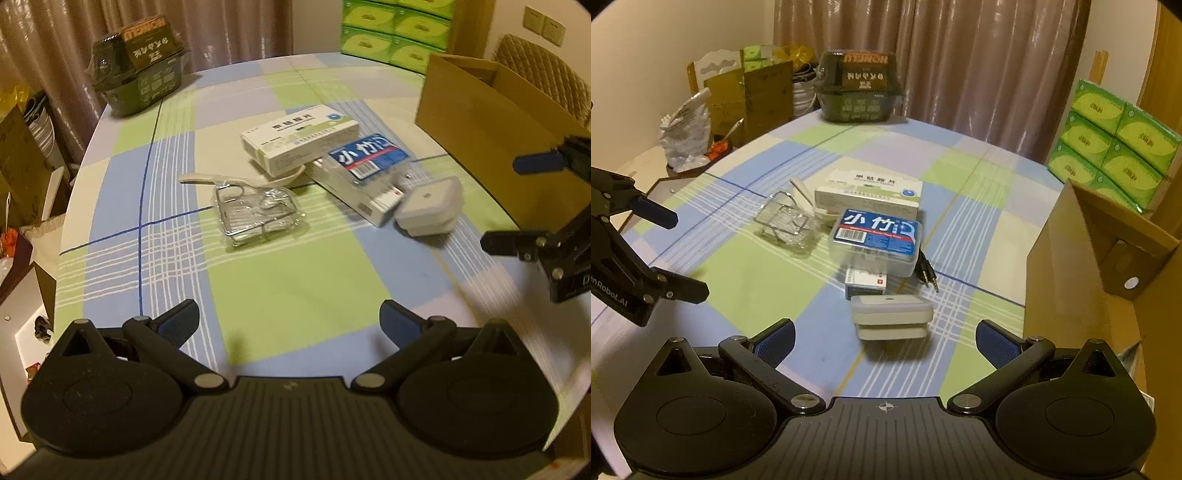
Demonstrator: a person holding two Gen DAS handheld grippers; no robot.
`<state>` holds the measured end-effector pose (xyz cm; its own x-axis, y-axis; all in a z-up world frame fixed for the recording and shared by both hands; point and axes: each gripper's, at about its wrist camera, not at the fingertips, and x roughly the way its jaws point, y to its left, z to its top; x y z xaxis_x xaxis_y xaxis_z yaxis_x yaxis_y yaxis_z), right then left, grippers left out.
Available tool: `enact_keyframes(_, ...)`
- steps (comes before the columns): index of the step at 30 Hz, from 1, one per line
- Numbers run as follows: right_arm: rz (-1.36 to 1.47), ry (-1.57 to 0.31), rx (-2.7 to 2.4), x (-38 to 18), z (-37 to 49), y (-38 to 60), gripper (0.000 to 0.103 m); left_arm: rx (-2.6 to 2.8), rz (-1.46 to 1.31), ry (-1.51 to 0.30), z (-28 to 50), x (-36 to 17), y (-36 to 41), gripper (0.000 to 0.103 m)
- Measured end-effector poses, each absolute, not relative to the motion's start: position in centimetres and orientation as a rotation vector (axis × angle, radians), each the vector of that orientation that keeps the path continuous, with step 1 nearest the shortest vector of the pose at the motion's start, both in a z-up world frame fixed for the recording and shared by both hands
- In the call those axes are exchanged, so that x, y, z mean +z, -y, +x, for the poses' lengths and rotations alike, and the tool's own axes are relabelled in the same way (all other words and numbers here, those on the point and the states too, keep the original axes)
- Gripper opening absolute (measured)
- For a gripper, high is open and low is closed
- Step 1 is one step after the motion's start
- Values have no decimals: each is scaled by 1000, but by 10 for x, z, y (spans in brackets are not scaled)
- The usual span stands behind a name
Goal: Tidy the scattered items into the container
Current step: 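Grasp the white square plastic container with the right tool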
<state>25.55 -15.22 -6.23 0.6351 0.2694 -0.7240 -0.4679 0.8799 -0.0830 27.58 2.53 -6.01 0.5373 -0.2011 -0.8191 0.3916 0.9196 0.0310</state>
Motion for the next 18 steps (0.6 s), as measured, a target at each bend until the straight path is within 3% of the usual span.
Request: enact_keyframes(18, -276, -832, 417, -108, 303, 145, 101, -322, 138, -927, 324, -96, -22, 102)
